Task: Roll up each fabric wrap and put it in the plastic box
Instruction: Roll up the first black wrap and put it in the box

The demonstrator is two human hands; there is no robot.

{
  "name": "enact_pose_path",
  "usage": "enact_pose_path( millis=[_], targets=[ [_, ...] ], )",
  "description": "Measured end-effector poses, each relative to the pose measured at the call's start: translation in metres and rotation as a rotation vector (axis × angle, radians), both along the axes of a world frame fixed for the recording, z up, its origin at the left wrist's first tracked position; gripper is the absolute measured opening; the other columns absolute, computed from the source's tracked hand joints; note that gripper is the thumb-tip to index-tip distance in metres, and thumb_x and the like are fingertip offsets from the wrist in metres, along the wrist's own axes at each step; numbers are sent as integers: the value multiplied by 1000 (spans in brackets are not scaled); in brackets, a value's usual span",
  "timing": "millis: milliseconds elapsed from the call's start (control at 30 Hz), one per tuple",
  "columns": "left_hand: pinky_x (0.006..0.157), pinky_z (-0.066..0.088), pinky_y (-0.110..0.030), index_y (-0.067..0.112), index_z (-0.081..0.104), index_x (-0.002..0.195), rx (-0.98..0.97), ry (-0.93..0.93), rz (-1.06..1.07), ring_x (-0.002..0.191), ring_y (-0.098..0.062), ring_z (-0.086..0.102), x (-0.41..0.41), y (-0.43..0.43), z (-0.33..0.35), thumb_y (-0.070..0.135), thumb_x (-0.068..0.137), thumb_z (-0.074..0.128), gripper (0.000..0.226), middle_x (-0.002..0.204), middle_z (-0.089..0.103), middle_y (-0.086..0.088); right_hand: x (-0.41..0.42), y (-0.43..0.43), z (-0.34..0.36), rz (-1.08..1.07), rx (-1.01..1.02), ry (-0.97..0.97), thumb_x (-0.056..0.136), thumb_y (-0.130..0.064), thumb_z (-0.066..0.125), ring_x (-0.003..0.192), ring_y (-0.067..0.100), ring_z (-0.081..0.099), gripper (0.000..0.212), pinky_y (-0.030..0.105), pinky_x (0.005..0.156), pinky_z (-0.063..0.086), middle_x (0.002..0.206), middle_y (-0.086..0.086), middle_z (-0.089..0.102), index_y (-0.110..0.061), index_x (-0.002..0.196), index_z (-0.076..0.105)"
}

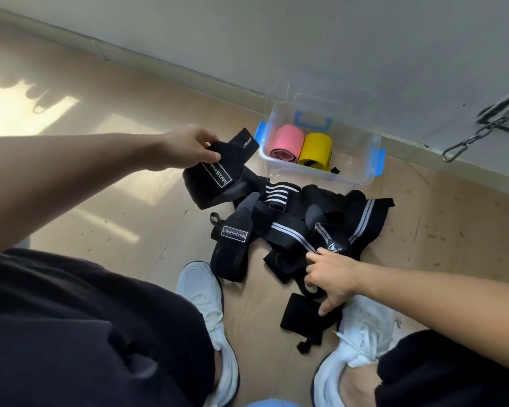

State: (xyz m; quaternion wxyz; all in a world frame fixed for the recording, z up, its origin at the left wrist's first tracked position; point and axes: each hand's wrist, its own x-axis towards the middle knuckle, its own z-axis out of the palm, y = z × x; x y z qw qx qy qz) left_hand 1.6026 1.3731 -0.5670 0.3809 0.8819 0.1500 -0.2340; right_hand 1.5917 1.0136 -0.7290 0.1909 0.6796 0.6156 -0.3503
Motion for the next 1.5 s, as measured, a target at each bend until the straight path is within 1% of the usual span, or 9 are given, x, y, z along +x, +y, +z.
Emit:
enact_pose_path(
  millis=[200,300,500,700,867,1067,1233,1400,1500],
  targets=[
    [70,47,-30,28,65,90,9,12,-63,86,-19,64,0,-11,-2,13,100,62,19,93,69,-1,-11,-14,5,-212,-23,126,76,-81,57,98,13,33,63,34,87,27,91,-6,61,-25,105,65],
    [72,48,-29,29,66,92,2,7,-75,88,-18,64,3,-16,-1,13,100,62,18,95,67,2,-25,-13,10,-233,-66,133,84,-55,70,94,13,27,52,28,84,22,100,-5,49,-23,124,61],
    [82,51,-33,20,67,104,-19,-10,-58,96,-24,66,6,-15,2,12,101,62,10,100,70,-3,-5,14,33,-576,82,290,85,-19,66,75,11,51,15,22,72,36,67,-14,51,-21,99,72],
    [76,51,-33,18,67,105,-4,-20,-39,95,-26,67,7,-13,7,12,101,60,10,106,72,-8,65,33,88,-672,121,-51,78,-27,65,80,21,61,3,28,63,44,84,-6,63,-28,80,65],
    [82,54,-37,19,66,101,11,-37,-9,102,-27,68,6,-10,6,11,101,61,9,107,71,-9,74,39,71,-636,216,-126,82,-37,70,112,23,57,33,38,86,51,112,-5,63,-32,115,65],
    [81,53,-34,9,69,105,-119,-19,37,91,-23,69,-2,-5,-2,8,101,61,9,104,75,-13,61,70,25,-768,144,124,80,-53,75,145,31,33,101,46,118,30,158,6,38,-27,160,19],
    [77,51,-30,8,67,105,-233,4,137,85,-18,67,-10,2,-9,5,102,57,11,94,73,-8,29,88,13,-868,115,329,82,-48,76,135,24,45,107,46,116,28,145,0,46,-22,161,10],
    [77,51,-31,5,67,113,-155,-1,192,89,-23,66,-9,15,-11,5,102,56,15,103,73,-17,31,92,13,-914,140,145,78,-48,78,142,42,30,117,52,115,31,162,12,9,-20,160,0],
    [76,51,-30,3,67,117,-133,3,202,89,-23,66,-8,18,-14,5,102,57,17,107,73,-19,37,80,9,-854,-2,243,80,-51,76,144,36,35,114,47,118,29,160,9,36,-21,162,3]
  ],
)
